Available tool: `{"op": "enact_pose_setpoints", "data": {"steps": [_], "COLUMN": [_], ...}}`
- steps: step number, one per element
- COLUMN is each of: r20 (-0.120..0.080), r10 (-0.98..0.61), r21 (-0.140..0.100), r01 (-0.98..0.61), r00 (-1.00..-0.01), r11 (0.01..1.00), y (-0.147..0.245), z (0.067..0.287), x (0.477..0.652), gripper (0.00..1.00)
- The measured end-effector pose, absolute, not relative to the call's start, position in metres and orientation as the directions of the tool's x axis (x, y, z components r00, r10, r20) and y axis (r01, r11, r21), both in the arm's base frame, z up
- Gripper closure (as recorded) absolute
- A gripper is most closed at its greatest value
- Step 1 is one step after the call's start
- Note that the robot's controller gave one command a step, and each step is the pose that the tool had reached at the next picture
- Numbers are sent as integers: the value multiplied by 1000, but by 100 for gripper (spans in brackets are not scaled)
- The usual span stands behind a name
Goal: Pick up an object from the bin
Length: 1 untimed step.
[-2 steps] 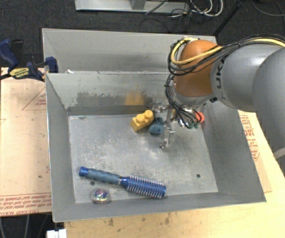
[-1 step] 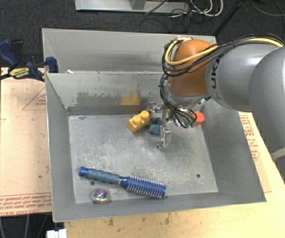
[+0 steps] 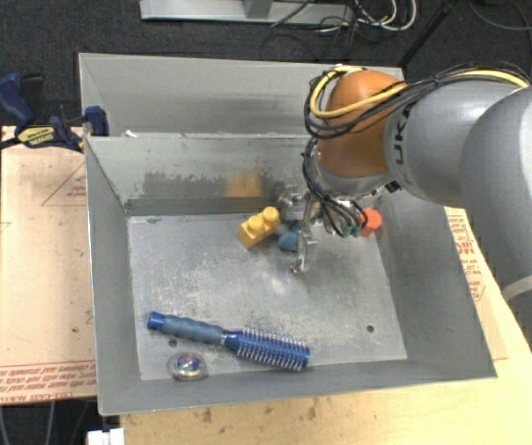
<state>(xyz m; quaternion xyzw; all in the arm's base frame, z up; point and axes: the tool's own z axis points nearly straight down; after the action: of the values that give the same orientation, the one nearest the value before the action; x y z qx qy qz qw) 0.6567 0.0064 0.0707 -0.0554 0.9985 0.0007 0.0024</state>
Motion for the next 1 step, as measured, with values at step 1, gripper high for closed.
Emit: {"op": "enact_pose_setpoints", "data": {"steps": [1], "r20": [-2], "r10": [-132], "r21": [0], "r01": [-132], "r00": [-991], "r11": [991], "y": [-3], "z": [70], "x": [652], "gripper": [0]}}
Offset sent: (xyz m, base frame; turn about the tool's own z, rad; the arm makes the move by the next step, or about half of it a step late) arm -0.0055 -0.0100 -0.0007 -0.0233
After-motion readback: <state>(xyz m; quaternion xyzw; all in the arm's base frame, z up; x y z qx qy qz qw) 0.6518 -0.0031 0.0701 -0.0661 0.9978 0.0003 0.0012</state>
